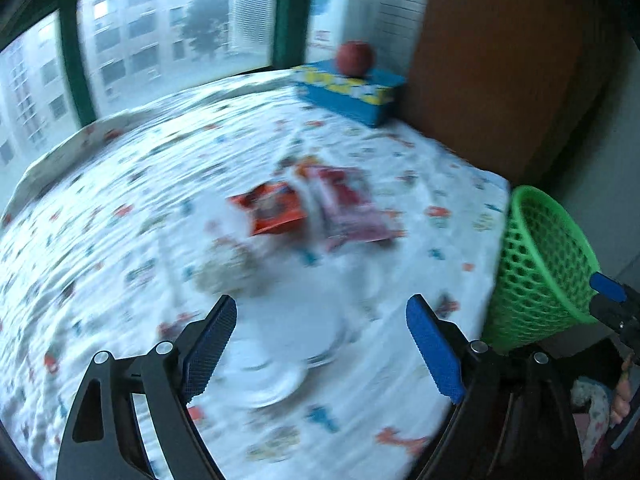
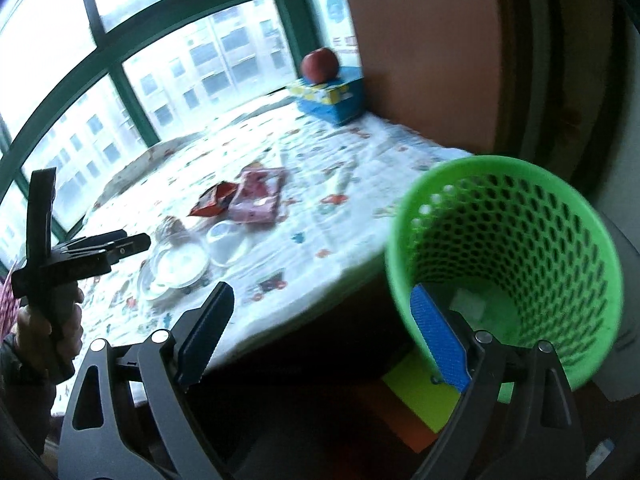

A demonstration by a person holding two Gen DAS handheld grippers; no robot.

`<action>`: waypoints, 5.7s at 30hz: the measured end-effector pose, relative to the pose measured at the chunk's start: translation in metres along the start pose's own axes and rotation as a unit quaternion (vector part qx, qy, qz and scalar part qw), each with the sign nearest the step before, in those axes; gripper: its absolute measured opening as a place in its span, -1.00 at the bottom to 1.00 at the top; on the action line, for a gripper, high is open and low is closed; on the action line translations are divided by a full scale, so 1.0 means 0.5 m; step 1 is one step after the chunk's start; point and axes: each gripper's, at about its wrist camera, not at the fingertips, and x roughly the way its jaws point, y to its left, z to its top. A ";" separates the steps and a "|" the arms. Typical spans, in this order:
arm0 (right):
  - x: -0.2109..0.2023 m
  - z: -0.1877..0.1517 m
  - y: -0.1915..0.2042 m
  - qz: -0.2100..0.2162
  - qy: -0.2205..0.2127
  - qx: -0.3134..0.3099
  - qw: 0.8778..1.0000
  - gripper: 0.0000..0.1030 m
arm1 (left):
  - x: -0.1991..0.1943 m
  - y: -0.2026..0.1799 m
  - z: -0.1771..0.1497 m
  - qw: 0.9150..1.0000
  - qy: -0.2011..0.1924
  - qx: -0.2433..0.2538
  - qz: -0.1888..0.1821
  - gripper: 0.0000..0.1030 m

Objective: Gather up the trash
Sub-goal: 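Move both tools back to the trash pile on the bed, then grasp the clear round lid with the right tool while the left tool grasps the white foam lid, then drop the clear lid from the right tool into the basket while the left tool carries the white lid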

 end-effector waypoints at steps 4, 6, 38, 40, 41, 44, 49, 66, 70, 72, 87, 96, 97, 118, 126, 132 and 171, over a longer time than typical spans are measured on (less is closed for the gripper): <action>0.032 0.007 0.041 0.019 0.011 -0.016 1.000 0.73 | -0.016 0.072 -0.019 0.999 -0.001 -0.031 0.018 0.62; 0.051 0.013 0.066 0.031 0.019 -0.023 0.999 0.73 | -0.022 0.093 -0.025 0.999 -0.002 -0.040 0.025 0.62; 0.375 0.083 0.386 0.197 0.140 -0.229 0.943 0.89 | -0.027 0.300 -0.106 0.986 0.015 -0.156 0.047 0.62; 0.388 0.081 0.389 0.200 0.146 -0.240 0.939 0.90 | -0.024 0.304 -0.108 0.986 0.016 -0.160 0.044 0.62; 0.396 0.080 0.390 0.199 0.151 -0.246 0.937 0.90 | -0.023 0.305 -0.109 0.986 0.016 -0.161 0.043 0.62; 0.412 0.078 0.393 0.196 0.160 -0.260 0.932 0.90 | -0.019 0.307 -0.111 0.986 0.019 -0.162 0.039 0.62; 0.431 0.070 0.392 0.189 0.176 -0.279 0.925 0.91 | -0.008 0.304 -0.109 0.986 0.022 -0.160 0.034 0.62; 0.437 0.049 0.391 0.194 0.200 -0.292 0.915 0.21 | 0.016 0.283 -0.111 0.988 0.034 -0.152 0.022 0.62; 0.431 0.054 0.388 0.204 0.202 -0.286 0.914 0.17 | 0.014 0.287 -0.114 0.987 0.033 -0.155 0.020 0.62; 0.425 0.059 0.385 0.212 0.198 -0.283 0.914 0.18 | 0.013 0.287 -0.114 0.987 0.031 -0.155 0.021 0.62; 0.443 0.102 0.395 0.232 0.206 -0.313 0.898 0.86 | 0.021 0.292 -0.118 0.986 0.034 -0.164 0.018 0.62; 0.483 0.094 0.401 0.222 0.238 -0.336 0.884 0.88 | 0.024 0.303 -0.124 0.984 0.037 -0.172 0.015 0.62; 0.484 0.092 0.400 0.224 0.241 -0.335 0.883 0.87 | 0.025 0.300 -0.123 0.985 0.037 -0.170 0.014 0.62; 0.304 0.118 0.306 0.195 0.144 -0.240 0.940 0.79 | 0.104 0.206 -0.100 0.990 0.074 -0.113 -0.029 0.18; 0.220 0.104 0.228 0.182 0.107 -0.167 0.963 0.79 | 0.123 0.197 -0.096 0.992 0.078 -0.099 -0.008 -0.46; 0.174 0.085 0.172 0.154 0.087 -0.123 0.976 0.79 | 0.112 0.178 -0.088 0.995 0.064 -0.078 0.012 -0.82; 0.007 0.042 -0.272 -0.051 0.012 0.073 0.996 0.80 | 0.008 -0.232 0.111 0.982 0.012 0.042 -0.183 -0.89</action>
